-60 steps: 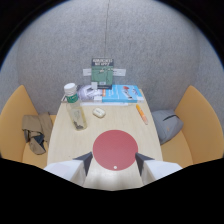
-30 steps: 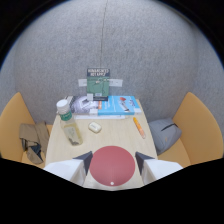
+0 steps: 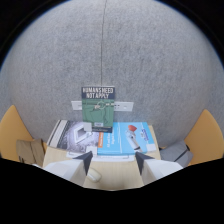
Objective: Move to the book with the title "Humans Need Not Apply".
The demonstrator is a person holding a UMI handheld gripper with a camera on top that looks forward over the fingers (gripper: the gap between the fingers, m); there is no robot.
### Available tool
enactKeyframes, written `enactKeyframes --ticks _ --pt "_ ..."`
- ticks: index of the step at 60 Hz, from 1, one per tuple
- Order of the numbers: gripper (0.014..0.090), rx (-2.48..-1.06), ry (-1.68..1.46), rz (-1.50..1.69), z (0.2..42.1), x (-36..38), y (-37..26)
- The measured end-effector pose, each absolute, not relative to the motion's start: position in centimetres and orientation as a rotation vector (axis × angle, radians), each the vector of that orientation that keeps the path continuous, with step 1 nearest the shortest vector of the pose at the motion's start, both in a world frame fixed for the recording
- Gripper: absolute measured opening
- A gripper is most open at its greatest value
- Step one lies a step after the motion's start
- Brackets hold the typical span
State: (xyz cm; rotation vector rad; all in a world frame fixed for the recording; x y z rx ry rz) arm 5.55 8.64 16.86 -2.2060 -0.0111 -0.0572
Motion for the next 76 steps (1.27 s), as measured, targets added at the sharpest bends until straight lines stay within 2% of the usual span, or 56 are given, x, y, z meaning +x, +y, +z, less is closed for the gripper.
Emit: enactKeyframes --ticks 14,29,51,76 --pt "0.0872 -2.197 -0.045 -0.014 15.9 4.4 18.5" --pt "0.0870 -2.200 -0.059 0.025 14.3 2.4 25.0" --pt "0.0866 -2.219 -0.038 0.014 11.7 1.3 29.3" --pt "0.0868 -2.228 -0.028 0.025 11.4 1.6 29.8"
